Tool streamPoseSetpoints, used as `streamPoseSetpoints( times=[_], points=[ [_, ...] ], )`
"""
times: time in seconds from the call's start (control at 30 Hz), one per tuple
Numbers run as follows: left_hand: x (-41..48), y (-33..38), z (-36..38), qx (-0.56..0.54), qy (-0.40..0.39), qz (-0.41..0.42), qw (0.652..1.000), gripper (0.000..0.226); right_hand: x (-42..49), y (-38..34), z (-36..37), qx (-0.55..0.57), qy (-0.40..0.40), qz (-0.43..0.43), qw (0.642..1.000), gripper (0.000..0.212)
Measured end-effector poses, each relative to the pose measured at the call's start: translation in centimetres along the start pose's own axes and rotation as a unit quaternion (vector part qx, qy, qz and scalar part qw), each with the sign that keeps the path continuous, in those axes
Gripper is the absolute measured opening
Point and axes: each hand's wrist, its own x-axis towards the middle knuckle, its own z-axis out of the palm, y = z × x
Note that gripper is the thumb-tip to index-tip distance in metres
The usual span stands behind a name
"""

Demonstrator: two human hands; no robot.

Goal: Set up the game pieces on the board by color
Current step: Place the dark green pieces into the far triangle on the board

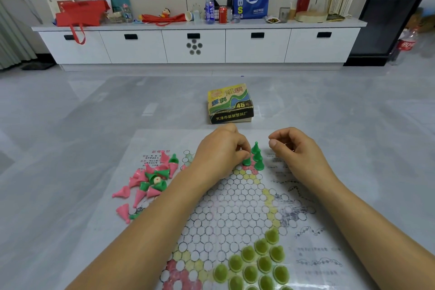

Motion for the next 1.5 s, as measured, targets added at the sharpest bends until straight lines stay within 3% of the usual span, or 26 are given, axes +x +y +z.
streamPoseSetpoints(
  times=[0.77,1.03,1.27,1.5],
  points=[
    [-0.1,0.1,-0.3,-0.003,-0.006,-0.013,1.000,0.017,-0.2,0.5,0.2,-0.011,-0.004,0.008,1.000,0.005],
    [0.2,-1.2,-2.9,-0.055,0.062,-0.038,0.996,0.014,-0.2,0.6,0.2,-0.003,-0.005,0.007,1.000,0.005],
    [0.0,0.1,-0.5,0.007,-0.024,0.001,1.000,0.017,-0.1,0.7,0.2,-0.010,-0.005,-0.003,1.000,0.004],
    [0.1,-0.2,0.5,0.041,-0.008,0.010,0.999,0.013,-0.1,0.7,0.2,-0.017,-0.006,-0.004,1.000,0.004]
  ],
)
